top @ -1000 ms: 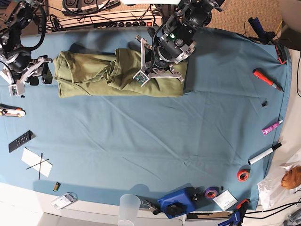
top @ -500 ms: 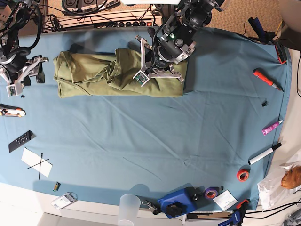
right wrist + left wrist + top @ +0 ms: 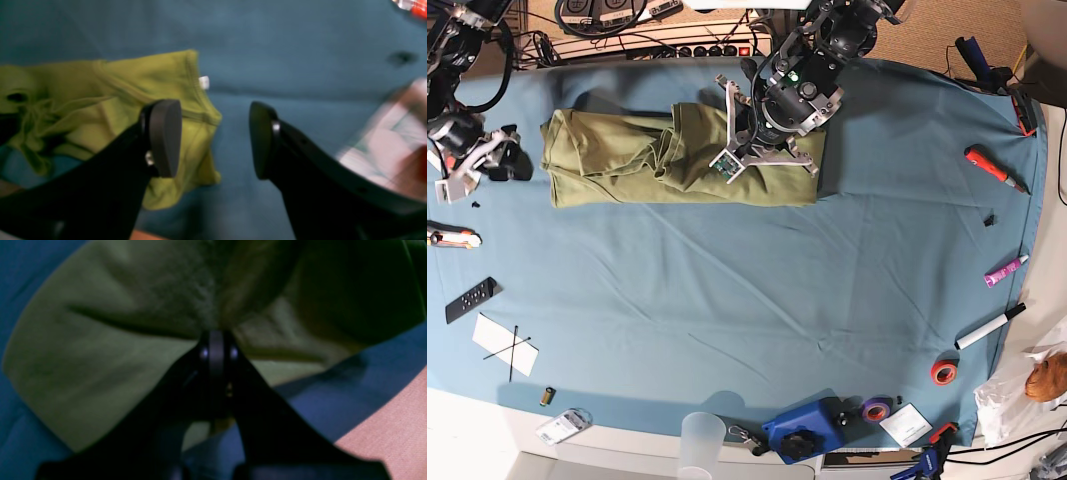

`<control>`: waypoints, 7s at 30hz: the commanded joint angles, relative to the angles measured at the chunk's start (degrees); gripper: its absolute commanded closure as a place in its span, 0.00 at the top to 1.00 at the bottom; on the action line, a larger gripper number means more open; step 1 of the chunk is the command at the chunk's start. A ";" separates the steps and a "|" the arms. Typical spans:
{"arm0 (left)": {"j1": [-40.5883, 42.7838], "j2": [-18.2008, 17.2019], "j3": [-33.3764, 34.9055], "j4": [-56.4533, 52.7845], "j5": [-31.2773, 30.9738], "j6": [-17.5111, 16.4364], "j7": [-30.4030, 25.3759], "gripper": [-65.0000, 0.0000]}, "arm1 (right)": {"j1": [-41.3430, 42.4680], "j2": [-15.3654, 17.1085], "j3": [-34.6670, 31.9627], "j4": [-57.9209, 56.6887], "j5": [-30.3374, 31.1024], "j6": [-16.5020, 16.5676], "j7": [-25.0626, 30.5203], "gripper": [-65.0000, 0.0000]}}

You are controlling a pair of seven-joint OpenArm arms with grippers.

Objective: Layout the t-shirt on the table in an organized manner, then fold the t-shirt properly
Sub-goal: 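Hold the fold with the left gripper and grasp the other end with the right, then fold the other strip end with the right gripper onto the stack, then press and tuck the folded bundle with both grippers, then release the bundle and lift both grippers away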

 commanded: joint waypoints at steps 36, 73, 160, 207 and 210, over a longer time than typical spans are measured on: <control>-0.28 0.63 0.24 0.37 -2.19 -0.44 -1.42 0.00 | 7.65 -0.66 -13.49 -22.58 8.94 0.89 -4.06 0.00; 0.35 5.90 0.11 16.68 18.73 5.77 13.73 0.00 | 9.01 -7.74 -3.08 15.28 -8.55 -0.35 -4.06 0.00; -5.05 4.42 0.15 6.36 -11.02 -11.21 -11.87 0.00 | 5.90 -10.36 -16.50 5.07 -19.10 -0.98 6.58 0.00; -18.49 10.14 0.22 -25.27 -7.34 -4.92 -9.46 0.00 | 6.16 -10.34 -4.02 18.38 -12.02 -0.15 2.01 0.01; -18.49 10.12 0.22 -15.91 -8.59 -3.43 -5.33 0.00 | 6.16 -10.34 -4.02 18.38 -12.02 -0.15 1.92 0.00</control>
